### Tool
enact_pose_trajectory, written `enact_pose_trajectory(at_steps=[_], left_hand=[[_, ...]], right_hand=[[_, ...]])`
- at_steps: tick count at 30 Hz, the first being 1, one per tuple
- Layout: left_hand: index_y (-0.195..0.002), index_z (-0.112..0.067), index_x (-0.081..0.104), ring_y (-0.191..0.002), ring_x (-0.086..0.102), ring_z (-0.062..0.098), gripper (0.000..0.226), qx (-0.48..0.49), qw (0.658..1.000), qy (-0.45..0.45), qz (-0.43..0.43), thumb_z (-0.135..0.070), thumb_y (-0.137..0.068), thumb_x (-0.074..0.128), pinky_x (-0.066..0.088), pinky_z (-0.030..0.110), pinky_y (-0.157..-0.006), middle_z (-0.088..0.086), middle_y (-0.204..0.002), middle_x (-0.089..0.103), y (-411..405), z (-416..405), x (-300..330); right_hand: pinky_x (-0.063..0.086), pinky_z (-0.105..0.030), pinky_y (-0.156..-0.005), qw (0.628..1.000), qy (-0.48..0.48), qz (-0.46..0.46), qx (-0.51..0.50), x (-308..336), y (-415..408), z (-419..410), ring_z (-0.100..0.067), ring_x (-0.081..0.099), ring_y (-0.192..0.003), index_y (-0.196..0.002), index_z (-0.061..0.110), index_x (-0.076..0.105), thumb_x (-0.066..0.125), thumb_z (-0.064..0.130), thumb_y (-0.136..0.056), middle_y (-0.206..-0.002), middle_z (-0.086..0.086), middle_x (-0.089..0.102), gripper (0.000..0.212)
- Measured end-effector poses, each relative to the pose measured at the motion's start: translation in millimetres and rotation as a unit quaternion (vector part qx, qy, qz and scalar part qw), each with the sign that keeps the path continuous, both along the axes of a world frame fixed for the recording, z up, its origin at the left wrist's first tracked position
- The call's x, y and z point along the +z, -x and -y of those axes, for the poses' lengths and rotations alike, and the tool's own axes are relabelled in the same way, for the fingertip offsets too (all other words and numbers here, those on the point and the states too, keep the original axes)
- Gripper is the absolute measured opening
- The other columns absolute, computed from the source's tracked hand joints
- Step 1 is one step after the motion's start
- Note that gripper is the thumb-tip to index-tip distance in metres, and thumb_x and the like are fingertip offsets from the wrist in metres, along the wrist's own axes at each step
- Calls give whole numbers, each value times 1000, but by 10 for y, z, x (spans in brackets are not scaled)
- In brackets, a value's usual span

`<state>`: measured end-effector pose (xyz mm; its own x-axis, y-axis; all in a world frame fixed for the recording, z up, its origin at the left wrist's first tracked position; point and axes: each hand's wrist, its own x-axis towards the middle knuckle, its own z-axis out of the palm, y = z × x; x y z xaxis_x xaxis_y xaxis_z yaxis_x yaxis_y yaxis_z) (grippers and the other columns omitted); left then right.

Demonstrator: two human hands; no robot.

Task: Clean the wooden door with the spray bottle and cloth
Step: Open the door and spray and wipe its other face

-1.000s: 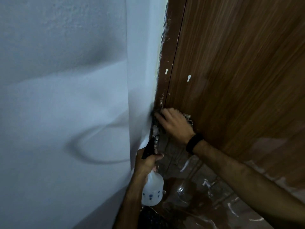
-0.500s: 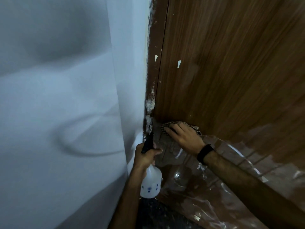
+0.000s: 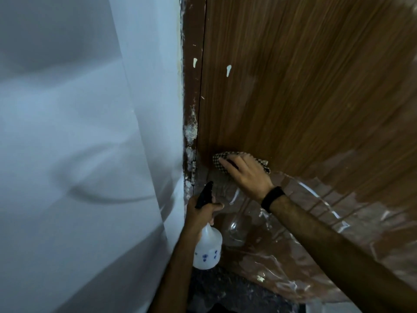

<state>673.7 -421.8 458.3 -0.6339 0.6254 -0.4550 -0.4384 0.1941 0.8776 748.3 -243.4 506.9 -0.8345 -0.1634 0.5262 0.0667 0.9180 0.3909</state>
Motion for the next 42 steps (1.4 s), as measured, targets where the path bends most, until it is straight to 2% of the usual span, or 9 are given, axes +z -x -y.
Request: enact_pose_trajectory(at_steps=[3, 7, 12, 15, 18, 22, 29, 37, 42], left_hand=[[-87, -35, 60, -42, 44, 15, 38, 20, 1000, 16, 3, -2, -80, 79, 43, 32, -55, 21, -88, 67, -14, 3, -62], [-94, -13, 65, -41, 42, 15, 23, 40, 999, 6, 22, 1, -80, 78, 41, 31, -54, 11, -74, 57, -15, 6, -104], [-86, -13, 64, -40, 39, 14, 21, 34, 999, 0, 12, 2, -81, 78, 39, 28, -48, 13, -72, 53, -37, 14, -90], [-79, -26, 60, -40, 37, 14, 35, 51, 999, -11, 10, 5, -81, 76, 37, 28, -47, 9, -73, 56, -35, 30, -70], [-85, -12, 62, -41, 38, 14, 23, 62, 998, -3, 18, 6, -80, 77, 38, 27, -47, 5, -64, 52, 0, 67, -79], [-82, -9, 62, -42, 42, 15, 21, 74, 997, 12, 10, 4, -79, 79, 40, 26, -47, 9, -67, 57, 39, 127, -87], [-88, -14, 63, -41, 41, 13, 23, 58, 998, -6, 14, 3, -81, 78, 40, 26, -45, 5, -73, 58, 34, 134, -103], [-75, -10, 52, -41, 36, 14, 29, 27, 1000, -9, -1, 6, -84, 74, 37, 27, -45, 0, -57, 49, -16, 69, -67], [-79, -29, 57, -40, 40, 14, 38, -16, 1000, -4, -20, 5, -85, 74, 38, 24, -45, 6, -63, 52, -31, 32, -16]], right_hand=[[54, -45, -82, 998, 2, 54, 8, -133, -5, -15, -36, 54, -102, -138, -2, 50, 35, -6, -99, -122, -20, 52, 42], [50, -44, -82, 999, -5, 28, 19, 128, 197, 27, -35, 50, -102, -138, 0, 52, 42, -8, -96, -122, -22, 56, 44], [41, -42, -80, 999, 11, -35, 22, 420, 624, 151, -34, 48, -94, -128, -4, 62, 15, -2, -104, -112, -22, 62, 52], [50, -42, -82, 999, -23, 22, 23, 105, 660, 131, -33, 53, -100, -131, -1, 60, 38, -4, -101, -117, -19, 60, 37], [52, -40, -84, 991, -40, 120, 40, -232, 493, 126, -31, 54, -101, -128, 2, 63, 69, 4, -86, -115, -14, 59, 43], [55, -39, -81, 984, -36, 166, 45, -348, 259, 109, -31, 60, -97, -119, 3, 69, 81, 7, -75, -110, -14, 63, 46], [46, -41, -77, 999, 6, -11, 33, 193, 573, 154, -32, 51, -95, -126, -2, 63, 42, -1, -94, -110, -19, 61, 38], [53, -36, -77, 990, -71, 112, 53, -298, 442, 139, -28, 50, -97, -115, 7, 71, 36, 5, -93, -109, -10, 62, 42], [47, -43, -89, 997, 63, 37, 20, -170, 195, 146, -34, 52, -105, -133, 0, 57, 52, -4, -94, -120, -19, 60, 39]])
